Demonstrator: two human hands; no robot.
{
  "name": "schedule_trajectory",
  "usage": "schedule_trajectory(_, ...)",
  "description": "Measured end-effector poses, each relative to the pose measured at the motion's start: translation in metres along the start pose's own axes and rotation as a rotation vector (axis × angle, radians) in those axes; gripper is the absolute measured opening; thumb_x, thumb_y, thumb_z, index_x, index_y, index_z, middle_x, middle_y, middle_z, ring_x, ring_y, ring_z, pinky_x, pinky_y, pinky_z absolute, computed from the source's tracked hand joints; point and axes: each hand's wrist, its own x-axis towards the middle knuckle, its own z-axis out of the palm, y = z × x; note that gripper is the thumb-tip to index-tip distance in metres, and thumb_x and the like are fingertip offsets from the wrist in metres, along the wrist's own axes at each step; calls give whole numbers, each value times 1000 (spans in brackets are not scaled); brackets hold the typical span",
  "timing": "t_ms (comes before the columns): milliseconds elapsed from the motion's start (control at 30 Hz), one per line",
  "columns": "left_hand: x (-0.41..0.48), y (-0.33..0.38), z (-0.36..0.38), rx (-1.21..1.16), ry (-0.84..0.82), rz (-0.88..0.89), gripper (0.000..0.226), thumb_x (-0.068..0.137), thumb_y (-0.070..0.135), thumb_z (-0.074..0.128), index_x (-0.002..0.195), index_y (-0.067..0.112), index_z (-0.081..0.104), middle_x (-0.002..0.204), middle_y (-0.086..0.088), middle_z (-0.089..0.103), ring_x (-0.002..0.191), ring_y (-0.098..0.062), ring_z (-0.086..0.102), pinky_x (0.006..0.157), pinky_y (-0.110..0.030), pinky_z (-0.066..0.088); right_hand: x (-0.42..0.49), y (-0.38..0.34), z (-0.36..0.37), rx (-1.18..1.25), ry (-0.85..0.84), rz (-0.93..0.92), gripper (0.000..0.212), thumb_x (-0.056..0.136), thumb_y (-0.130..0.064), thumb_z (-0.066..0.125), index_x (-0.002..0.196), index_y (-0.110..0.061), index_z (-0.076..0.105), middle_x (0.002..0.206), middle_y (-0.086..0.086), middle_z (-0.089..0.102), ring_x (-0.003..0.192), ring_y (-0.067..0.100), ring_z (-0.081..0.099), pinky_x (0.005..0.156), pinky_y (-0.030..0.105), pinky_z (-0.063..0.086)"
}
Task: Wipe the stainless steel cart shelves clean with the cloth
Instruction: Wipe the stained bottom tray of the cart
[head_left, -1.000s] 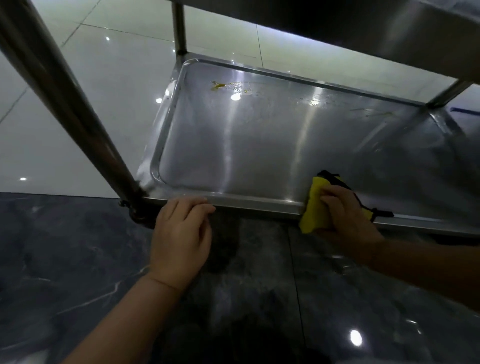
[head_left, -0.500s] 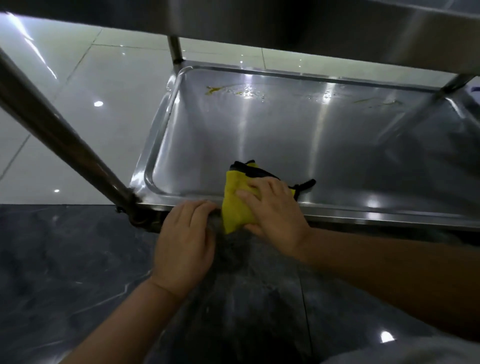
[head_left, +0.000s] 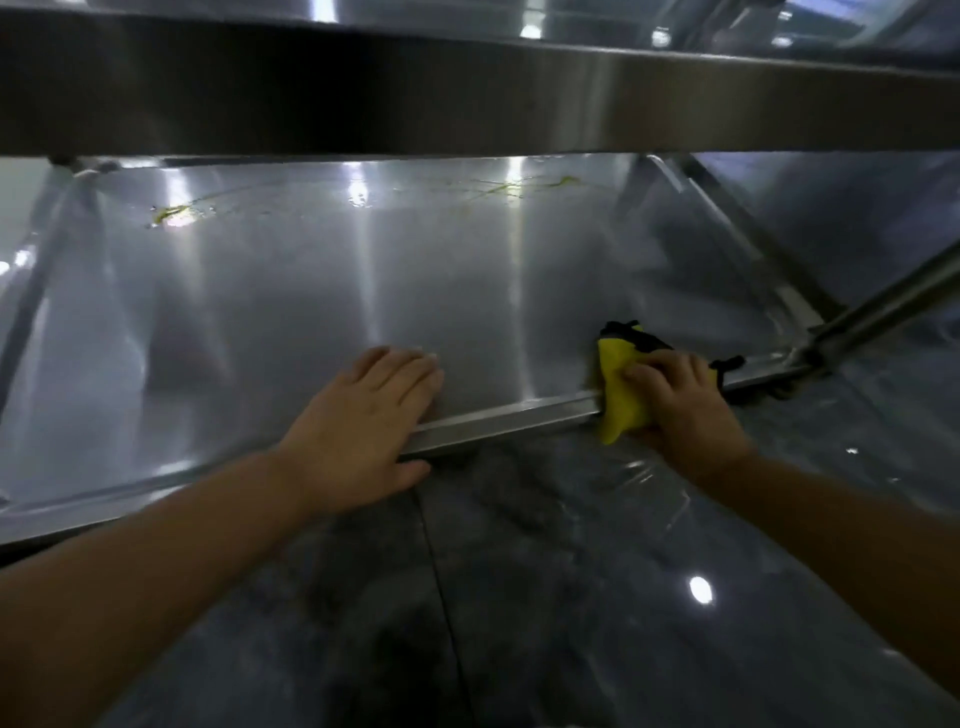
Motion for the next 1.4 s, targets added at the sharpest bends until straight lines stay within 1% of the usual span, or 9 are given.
schedule_trajectory(167, 17, -3, 12, -87, -79, -63, 97, 64, 70, 46, 137, 6, 41, 137, -15, 49, 124, -31, 48, 110, -41, 22, -12, 40, -6, 0, -20, 222, 87, 41, -6, 93, 112, -15, 43, 108, 28, 54, 95, 49, 51, 82, 55, 45)
schedule_trajectory(267, 19, -1, 13, -131, -49, -89, 95, 62, 66, 49, 134, 6, 45, 136, -16, 50, 122, -30, 47, 108, -40, 23, -7, 19, 3, -51, 7, 238, 78, 43, -7, 86, 108, -15, 43, 105, 24, 55, 93, 47, 51, 80, 50, 45)
schedule_trajectory(467, 20, 3, 9, -143, -56, -102, 92, 62, 64, 49, 132, 4, 48, 134, -15, 52, 121, -27, 41, 107, -41, 27, 25, -106, 24, 52, 154, -93, 43, 63, -15, 62, 105, -13, 53, 93, 17, 56, 87, 35, 49, 82, 43, 37)
schedule_trajectory(600, 18, 2, 7, -167, -70, -114, 92, 64, 63, 51, 135, 5, 47, 136, -14, 50, 123, -27, 42, 109, -37, 20, 37, -141, 28, 113, 154, -226, 44, 67, -5, 45, 109, -11, 57, 101, 15, 58, 94, 34, 51, 95, 45, 38)
schedule_trajectory(833, 18, -1, 9, -183, -49, -72, 92, 67, 62, 48, 137, 3, 45, 138, -16, 48, 127, -26, 36, 112, -34, 14, 2, -34, 29, 80, 169, -63, 44, 75, -12, 54, 117, -18, 46, 118, 9, 43, 105, 34, 44, 90, 42, 41)
schedule_trajectory(967, 18, -1, 12, -196, -34, -66, 92, 66, 61, 49, 138, 4, 43, 138, -16, 47, 126, -29, 39, 114, -31, 9, -18, 50, 18, -33, 158, 81, 55, 67, -2, 73, 116, -9, 47, 115, 16, 44, 100, 34, 41, 89, 44, 37)
schedule_trajectory(1133, 21, -2, 16, -207, -24, -68, 92, 63, 59, 50, 137, 4, 45, 138, -15, 47, 126, -30, 41, 114, -33, 12, -33, 127, -1, -179, 27, 277, 72, 58, 8, 78, 118, -7, 42, 113, 29, 52, 98, 46, 49, 84, 54, 47)
schedule_trajectory(1300, 23, 1, 14, -208, -23, -67, 91, 63, 61, 50, 133, 3, 48, 135, -17, 50, 124, -29, 40, 115, -26, 3, -27, 122, -13, -112, -135, 465, 73, 54, 10, 76, 121, 1, 49, 120, 34, 50, 104, 55, 47, 93, 59, 40)
schedule_trajectory(1400, 23, 2, 13, -191, -10, -60, 91, 64, 61, 49, 133, 2, 48, 133, -18, 51, 122, -30, 41, 113, -29, 9, -17, 71, -7, -61, -60, 375, 65, 53, 1, 69, 115, -3, 50, 113, 31, 54, 96, 52, 52, 92, 49, 38)
